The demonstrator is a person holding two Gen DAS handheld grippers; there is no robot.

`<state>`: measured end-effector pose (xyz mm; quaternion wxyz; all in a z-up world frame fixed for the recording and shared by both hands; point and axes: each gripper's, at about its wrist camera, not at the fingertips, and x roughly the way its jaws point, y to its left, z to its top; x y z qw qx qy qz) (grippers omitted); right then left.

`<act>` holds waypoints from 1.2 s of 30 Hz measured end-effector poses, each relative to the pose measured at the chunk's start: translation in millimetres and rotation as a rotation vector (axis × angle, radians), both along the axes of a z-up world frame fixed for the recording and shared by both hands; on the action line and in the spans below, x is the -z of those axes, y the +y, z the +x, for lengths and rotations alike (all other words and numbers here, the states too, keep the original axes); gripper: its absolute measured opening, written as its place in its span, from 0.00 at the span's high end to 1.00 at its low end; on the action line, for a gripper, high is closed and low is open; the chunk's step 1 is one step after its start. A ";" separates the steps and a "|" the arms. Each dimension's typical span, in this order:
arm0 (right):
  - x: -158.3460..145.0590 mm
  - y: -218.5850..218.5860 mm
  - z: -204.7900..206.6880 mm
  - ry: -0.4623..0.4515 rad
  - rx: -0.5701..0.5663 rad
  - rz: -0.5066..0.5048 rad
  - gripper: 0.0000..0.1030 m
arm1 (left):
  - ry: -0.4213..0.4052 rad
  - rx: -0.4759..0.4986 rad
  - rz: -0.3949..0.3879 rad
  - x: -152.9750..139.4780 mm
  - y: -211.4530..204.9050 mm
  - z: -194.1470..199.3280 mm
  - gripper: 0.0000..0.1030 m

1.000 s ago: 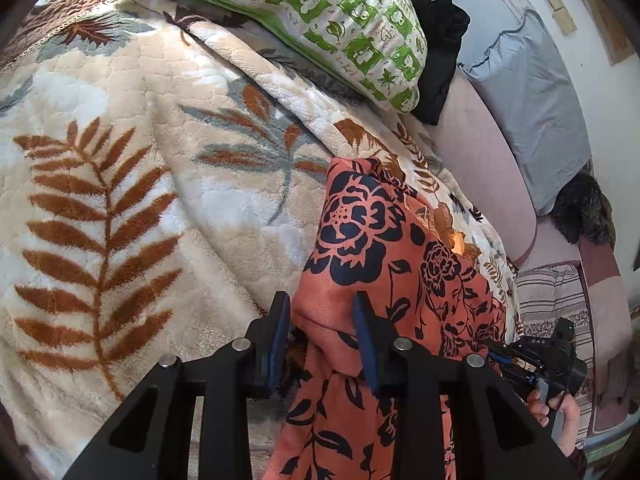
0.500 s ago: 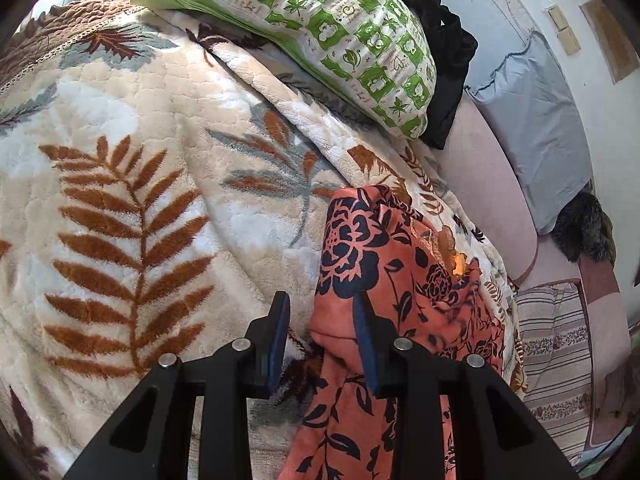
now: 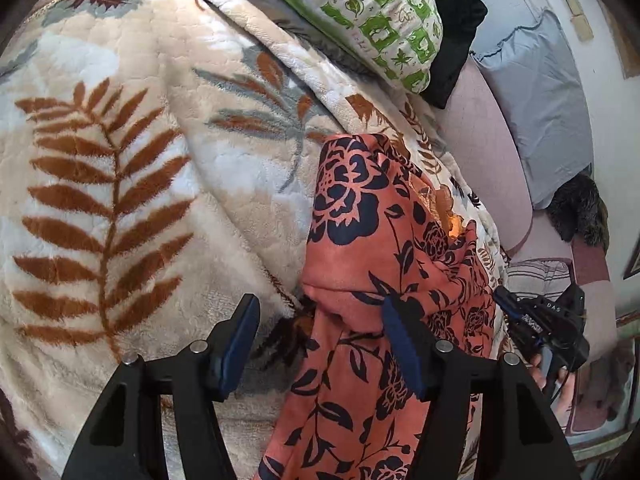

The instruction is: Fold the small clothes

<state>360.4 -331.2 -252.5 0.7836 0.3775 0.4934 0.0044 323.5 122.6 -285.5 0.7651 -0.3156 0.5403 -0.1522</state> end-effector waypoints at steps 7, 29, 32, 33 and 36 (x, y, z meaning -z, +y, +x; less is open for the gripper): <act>26.9 5.7 -25.3 -0.065 0.048 0.138 0.15 | 0.030 0.051 -0.196 1.3 6.3 -5.5 0.37; -72.0 7.8 -40.2 -0.433 0.146 -0.024 0.95 | -0.199 -0.067 -0.338 -17.3 5.3 7.9 0.90; -104.3 -8.1 -80.7 -0.511 0.174 -0.060 0.95 | -0.241 -0.099 -0.386 -23.0 6.5 5.0 0.97; -109.8 -14.2 -94.3 -0.518 0.188 -0.073 0.95 | -0.265 -0.114 -0.387 -26.1 7.2 3.4 0.99; -112.2 -36.1 -133.2 -0.507 0.244 -0.097 0.95 | -0.326 -0.132 -0.364 -36.8 6.1 -0.1 0.99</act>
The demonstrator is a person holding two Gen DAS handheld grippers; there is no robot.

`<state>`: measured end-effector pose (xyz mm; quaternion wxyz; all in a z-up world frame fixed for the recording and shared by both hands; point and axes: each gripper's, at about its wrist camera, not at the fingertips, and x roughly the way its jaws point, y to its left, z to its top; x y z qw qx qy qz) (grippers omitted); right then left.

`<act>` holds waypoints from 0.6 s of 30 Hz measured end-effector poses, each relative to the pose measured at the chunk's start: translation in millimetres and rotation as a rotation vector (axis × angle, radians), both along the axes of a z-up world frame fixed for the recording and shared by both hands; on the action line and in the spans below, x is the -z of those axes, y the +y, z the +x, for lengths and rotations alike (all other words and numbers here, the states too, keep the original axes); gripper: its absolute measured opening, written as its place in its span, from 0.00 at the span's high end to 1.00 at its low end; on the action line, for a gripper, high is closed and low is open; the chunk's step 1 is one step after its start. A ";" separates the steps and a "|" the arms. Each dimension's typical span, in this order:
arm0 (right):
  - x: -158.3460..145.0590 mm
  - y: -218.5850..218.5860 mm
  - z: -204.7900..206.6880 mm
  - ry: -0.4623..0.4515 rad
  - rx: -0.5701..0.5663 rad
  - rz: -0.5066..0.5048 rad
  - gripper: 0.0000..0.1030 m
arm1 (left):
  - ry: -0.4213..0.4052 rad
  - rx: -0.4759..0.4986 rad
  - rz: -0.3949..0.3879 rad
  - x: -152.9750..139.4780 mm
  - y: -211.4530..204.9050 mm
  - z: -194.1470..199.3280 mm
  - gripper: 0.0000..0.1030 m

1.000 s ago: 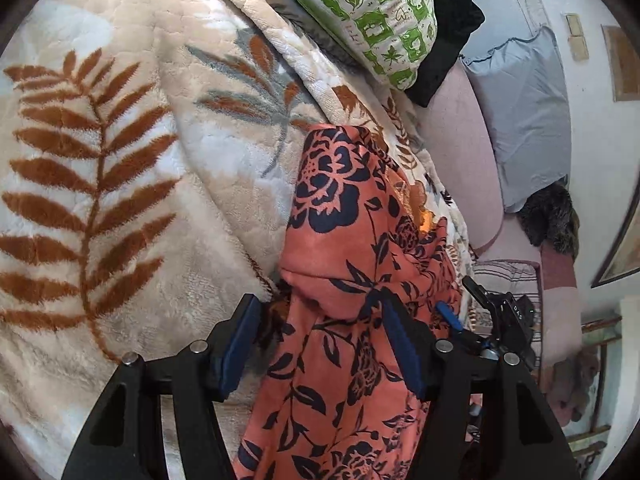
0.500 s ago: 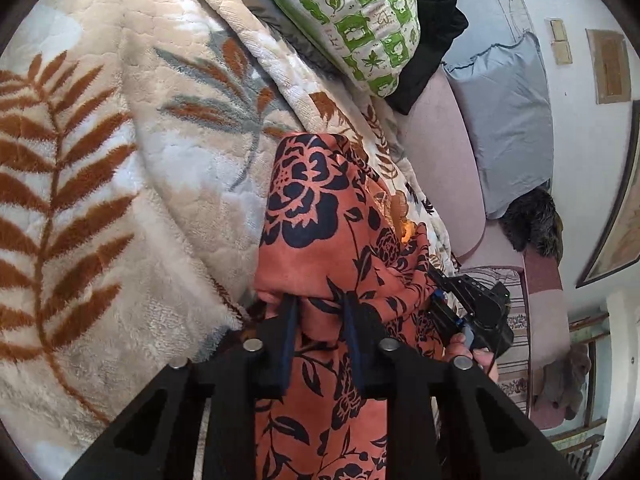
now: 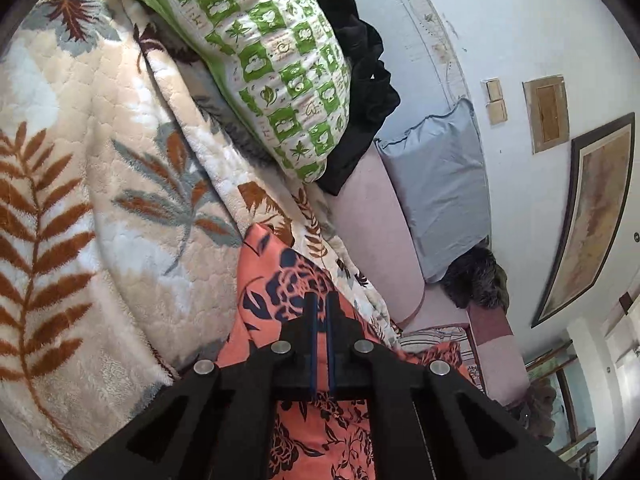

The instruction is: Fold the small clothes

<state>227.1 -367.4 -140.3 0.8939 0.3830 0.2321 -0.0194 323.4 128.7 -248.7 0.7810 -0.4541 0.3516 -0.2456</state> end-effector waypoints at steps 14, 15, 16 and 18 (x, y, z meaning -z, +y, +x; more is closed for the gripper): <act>-7.5 -25.2 28.2 0.021 -0.004 -0.128 0.95 | 0.113 0.198 0.255 18.7 -60.4 3.5 0.82; -23.5 -16.9 29.8 -0.043 -0.021 -0.163 0.95 | 0.113 0.194 0.303 18.5 -64.9 3.1 0.72; -36.9 -9.1 29.0 -0.109 -0.034 -0.198 0.95 | 0.112 0.187 0.353 18.5 -68.9 2.5 0.67; -48.6 -3.1 27.6 -0.194 -0.036 -0.244 0.95 | 0.099 0.177 0.441 18.6 -76.4 1.0 0.60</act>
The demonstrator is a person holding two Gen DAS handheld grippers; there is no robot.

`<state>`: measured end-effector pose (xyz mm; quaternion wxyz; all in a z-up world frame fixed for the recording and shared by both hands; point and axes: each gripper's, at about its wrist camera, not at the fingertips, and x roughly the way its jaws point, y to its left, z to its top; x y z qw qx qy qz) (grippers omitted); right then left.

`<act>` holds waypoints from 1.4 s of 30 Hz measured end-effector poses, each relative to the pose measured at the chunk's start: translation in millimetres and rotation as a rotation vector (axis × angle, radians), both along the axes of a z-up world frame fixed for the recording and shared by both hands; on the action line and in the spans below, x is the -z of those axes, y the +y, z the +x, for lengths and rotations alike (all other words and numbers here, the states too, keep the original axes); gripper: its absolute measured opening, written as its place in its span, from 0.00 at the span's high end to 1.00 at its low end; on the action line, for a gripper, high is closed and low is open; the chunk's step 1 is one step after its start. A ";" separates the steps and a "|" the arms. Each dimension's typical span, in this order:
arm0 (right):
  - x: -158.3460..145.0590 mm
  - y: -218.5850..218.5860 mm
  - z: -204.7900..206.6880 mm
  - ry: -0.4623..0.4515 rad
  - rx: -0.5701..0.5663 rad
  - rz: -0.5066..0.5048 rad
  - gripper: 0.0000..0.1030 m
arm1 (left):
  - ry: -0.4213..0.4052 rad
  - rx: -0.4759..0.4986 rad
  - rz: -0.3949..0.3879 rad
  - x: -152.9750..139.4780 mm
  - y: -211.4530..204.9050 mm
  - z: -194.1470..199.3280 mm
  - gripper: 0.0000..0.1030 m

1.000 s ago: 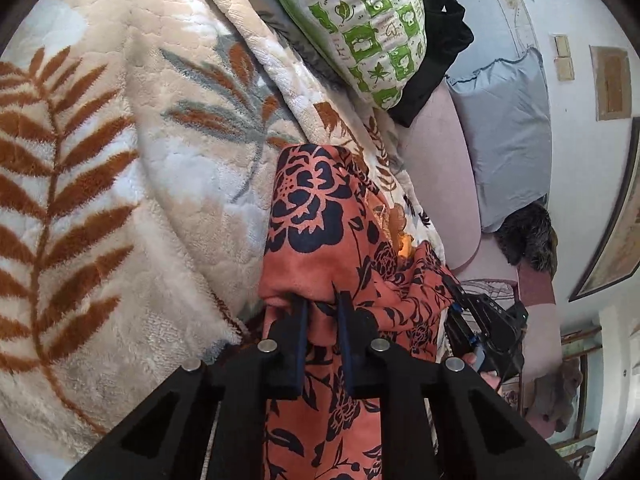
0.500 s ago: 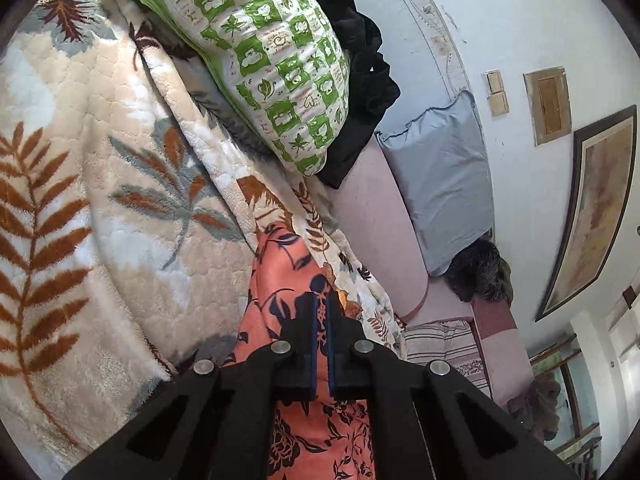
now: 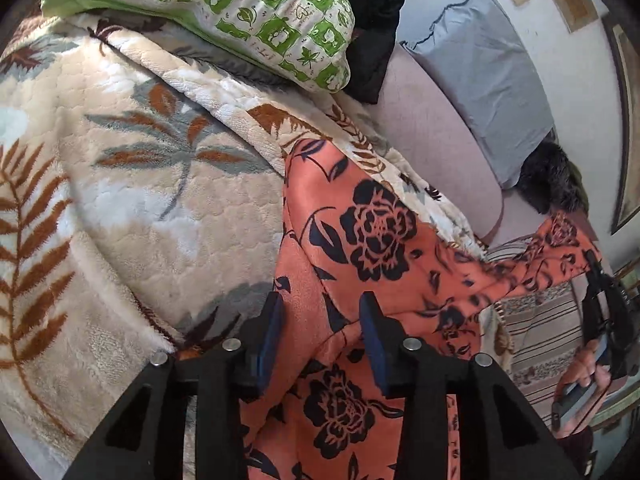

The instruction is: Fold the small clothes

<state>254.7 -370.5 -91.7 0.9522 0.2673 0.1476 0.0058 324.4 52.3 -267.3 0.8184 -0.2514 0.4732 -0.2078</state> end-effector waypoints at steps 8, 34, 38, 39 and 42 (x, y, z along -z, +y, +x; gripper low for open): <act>132.6 -54.5 5.1 0.571 0.159 0.140 0.90 | -0.024 -0.006 0.172 5.0 -4.7 -2.4 0.92; 110.6 -61.5 39.6 0.514 0.138 0.369 0.12 | -0.012 -0.013 0.155 7.7 -2.1 2.0 0.95; 154.9 -61.9 82.8 0.718 0.136 0.445 0.54 | 0.029 -0.021 0.114 11.2 1.4 7.2 0.93; 163.2 -62.9 91.5 0.768 0.157 0.432 0.55 | 0.042 -0.015 0.108 13.2 0.6 8.2 0.91; 184.6 -67.0 108.1 0.885 0.218 0.421 0.70 | 0.036 0.003 0.126 13.1 -1.7 7.5 0.91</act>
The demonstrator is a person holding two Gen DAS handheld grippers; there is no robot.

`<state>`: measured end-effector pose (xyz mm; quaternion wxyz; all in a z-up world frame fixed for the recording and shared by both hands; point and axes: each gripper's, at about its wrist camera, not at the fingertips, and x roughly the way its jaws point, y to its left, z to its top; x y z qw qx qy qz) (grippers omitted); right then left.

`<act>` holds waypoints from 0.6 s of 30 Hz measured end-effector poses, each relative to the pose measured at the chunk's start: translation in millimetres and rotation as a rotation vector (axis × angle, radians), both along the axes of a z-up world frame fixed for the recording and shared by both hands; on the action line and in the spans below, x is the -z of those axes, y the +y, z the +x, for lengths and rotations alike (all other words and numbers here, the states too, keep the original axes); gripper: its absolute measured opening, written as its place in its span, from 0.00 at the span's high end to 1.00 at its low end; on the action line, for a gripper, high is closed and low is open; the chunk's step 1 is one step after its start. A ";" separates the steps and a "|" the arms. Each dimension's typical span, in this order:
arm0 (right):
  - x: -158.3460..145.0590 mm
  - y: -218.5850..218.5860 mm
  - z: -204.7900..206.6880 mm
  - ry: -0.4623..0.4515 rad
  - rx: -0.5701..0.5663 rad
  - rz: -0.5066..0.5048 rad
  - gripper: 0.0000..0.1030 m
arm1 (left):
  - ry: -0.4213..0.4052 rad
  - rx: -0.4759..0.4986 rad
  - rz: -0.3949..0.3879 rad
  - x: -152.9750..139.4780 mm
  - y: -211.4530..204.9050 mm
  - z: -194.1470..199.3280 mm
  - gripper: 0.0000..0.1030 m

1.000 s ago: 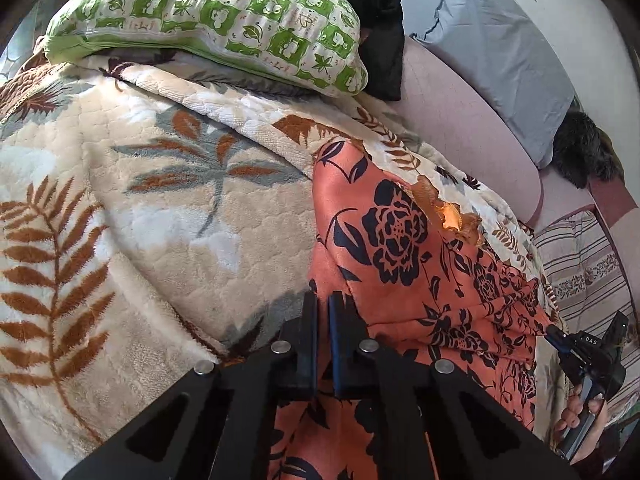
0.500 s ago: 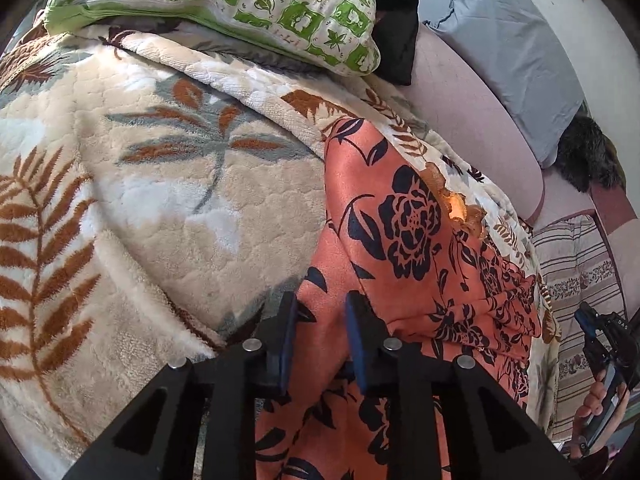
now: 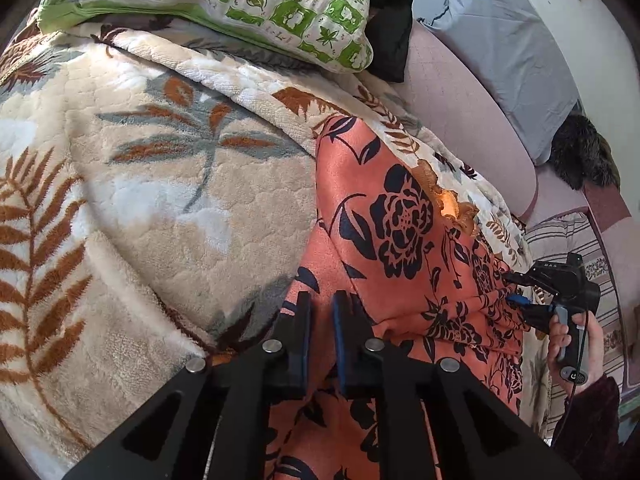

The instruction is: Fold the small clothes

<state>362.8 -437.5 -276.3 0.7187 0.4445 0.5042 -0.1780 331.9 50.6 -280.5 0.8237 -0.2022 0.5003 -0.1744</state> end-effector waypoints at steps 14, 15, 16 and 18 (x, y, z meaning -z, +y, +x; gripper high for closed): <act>-130.2 50.2 -83.7 -0.812 -0.170 -0.161 0.94 | -0.106 -0.165 -0.071 -27.2 48.8 -8.7 1.00; -115.6 51.3 -86.9 -0.776 -0.198 -0.153 0.94 | -0.095 -0.163 -0.062 -25.0 47.8 -8.2 1.00; -94.8 48.8 -88.8 -0.688 -0.227 -0.141 0.94 | -0.088 -0.156 -0.048 -23.5 45.7 -7.6 1.00; -48.6 39.0 -95.0 -0.429 -0.235 -0.177 0.93 | -0.080 -0.121 -0.014 -21.8 35.9 -7.8 1.00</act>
